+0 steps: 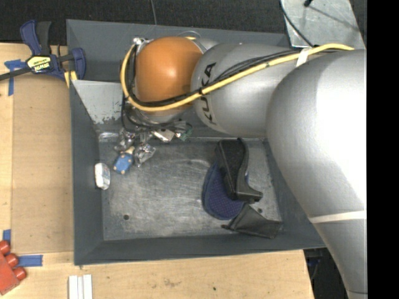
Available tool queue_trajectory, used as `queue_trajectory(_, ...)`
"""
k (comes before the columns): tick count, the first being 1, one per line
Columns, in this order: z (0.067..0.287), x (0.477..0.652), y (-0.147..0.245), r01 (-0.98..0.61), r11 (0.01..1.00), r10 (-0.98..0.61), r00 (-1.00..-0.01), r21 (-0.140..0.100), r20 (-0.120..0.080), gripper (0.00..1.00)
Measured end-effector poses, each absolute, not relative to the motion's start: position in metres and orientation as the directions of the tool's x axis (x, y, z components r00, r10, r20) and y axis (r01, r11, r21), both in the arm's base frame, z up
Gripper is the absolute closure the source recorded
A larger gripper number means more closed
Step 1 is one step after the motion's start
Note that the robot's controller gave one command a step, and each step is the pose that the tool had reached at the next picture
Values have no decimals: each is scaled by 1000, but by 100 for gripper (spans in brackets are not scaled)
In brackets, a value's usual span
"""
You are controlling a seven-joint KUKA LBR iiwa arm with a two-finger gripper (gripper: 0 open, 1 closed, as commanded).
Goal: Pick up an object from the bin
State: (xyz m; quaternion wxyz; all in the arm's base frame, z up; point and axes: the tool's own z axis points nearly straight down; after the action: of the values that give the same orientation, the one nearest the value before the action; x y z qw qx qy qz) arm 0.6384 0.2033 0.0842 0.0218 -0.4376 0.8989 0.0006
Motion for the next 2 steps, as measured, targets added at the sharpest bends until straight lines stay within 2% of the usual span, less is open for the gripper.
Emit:
queue_trajectory(1, 120, 566, 185, -748, 663, -748, -663, 0, -2, 100)
queue_trajectory(2, 84, 603, 183, -708, 706, -708, -706, 5, 7, 100)
